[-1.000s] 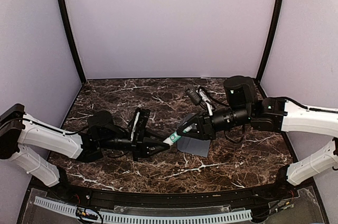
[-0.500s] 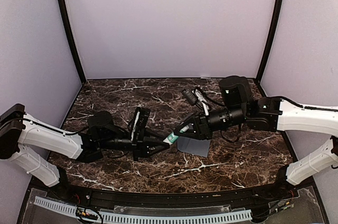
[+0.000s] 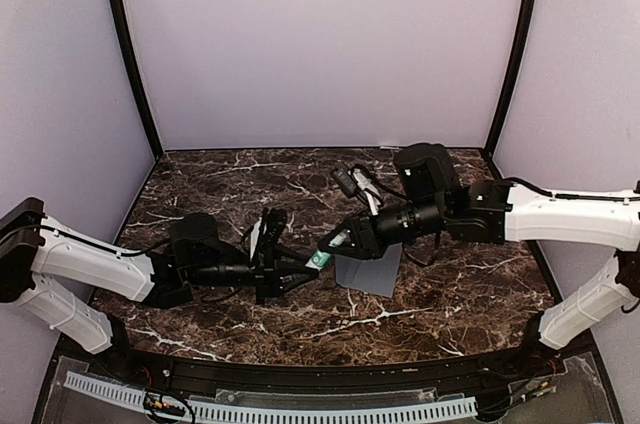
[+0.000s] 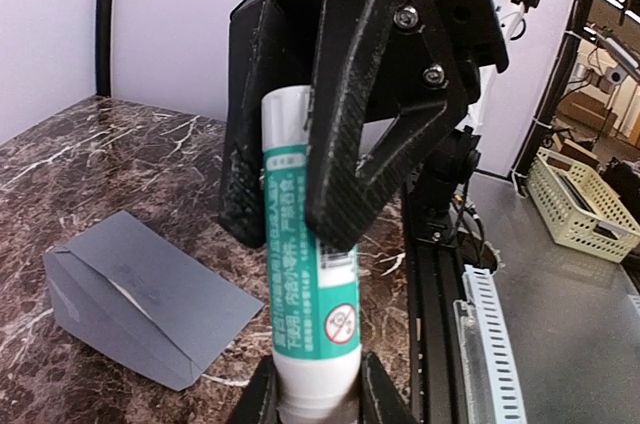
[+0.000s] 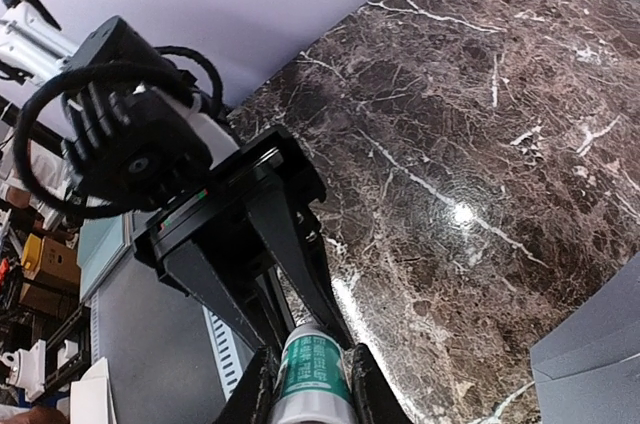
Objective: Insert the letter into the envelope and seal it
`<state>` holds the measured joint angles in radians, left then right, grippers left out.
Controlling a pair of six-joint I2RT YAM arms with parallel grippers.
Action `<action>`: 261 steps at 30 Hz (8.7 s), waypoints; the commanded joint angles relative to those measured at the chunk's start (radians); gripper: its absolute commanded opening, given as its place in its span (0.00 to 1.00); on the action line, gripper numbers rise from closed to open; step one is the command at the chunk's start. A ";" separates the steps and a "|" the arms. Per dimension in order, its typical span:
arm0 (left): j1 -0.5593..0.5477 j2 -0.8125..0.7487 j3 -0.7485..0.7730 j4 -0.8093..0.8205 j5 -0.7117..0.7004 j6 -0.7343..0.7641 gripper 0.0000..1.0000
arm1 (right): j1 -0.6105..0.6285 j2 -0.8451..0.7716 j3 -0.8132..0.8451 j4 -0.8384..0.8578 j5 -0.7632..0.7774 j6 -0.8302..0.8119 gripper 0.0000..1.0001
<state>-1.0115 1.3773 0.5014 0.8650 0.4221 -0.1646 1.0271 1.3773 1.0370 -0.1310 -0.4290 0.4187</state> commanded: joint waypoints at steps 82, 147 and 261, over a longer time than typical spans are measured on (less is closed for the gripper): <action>-0.010 -0.189 0.119 -0.060 -0.361 0.330 0.31 | 0.089 0.170 0.199 -0.203 0.373 0.173 0.00; -0.059 0.036 0.312 -0.494 -0.440 0.123 0.00 | 0.040 0.040 0.153 -0.224 0.539 0.120 0.78; 0.238 0.678 0.847 -0.919 -0.269 -0.180 0.30 | -0.480 0.409 -0.197 0.172 0.156 0.075 0.26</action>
<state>-0.7731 2.0663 1.3560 -0.0769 0.1181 -0.3439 0.5507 1.7397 0.8227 0.0433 -0.2241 0.5087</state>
